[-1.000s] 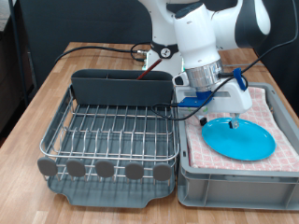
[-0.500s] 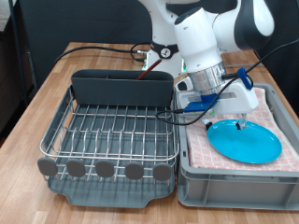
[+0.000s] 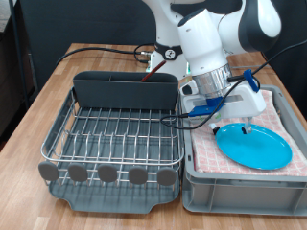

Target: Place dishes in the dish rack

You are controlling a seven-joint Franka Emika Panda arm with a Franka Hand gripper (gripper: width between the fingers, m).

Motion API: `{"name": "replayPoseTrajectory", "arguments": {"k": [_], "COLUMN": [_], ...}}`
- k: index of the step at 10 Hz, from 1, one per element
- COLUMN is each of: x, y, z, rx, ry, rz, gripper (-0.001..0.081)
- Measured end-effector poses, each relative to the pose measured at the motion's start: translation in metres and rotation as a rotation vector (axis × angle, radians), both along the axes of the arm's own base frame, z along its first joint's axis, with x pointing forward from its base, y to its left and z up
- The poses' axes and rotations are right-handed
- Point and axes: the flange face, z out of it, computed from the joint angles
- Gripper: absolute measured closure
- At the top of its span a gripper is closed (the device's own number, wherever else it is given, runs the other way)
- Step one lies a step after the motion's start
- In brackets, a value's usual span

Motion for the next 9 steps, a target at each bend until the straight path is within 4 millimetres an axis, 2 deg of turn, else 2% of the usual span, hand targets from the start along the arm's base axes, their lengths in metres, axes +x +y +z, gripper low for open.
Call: {"name": "replayPoseTrajectory", "arguments": {"k": [1, 2, 3, 4, 5, 6, 7, 9], "x": [0.0, 0.0, 0.0, 0.0, 0.0, 0.0001, 0.0004, 0.0012], "y": [0.0, 0.0001, 0.0001, 0.0001, 0.0001, 0.0, 0.0001, 0.0002], "z": [-0.0002, -0.0003, -0.0004, -0.0004, -0.0004, -0.0003, 0.0, 0.0008], "rx": [0.0, 0.0, 0.0, 0.0, 0.0, 0.0, 0.0, -0.001], "ry": [0.001, 0.001, 0.001, 0.001, 0.001, 0.001, 0.0, -0.003], "rz": [-0.001, -0.001, -0.001, -0.001, -0.001, -0.002, -0.002, -0.002], "gripper": [0.0137, 0.03, 0.03, 0.0478, 0.0478, 0.0658, 0.0767, 0.0774]}}
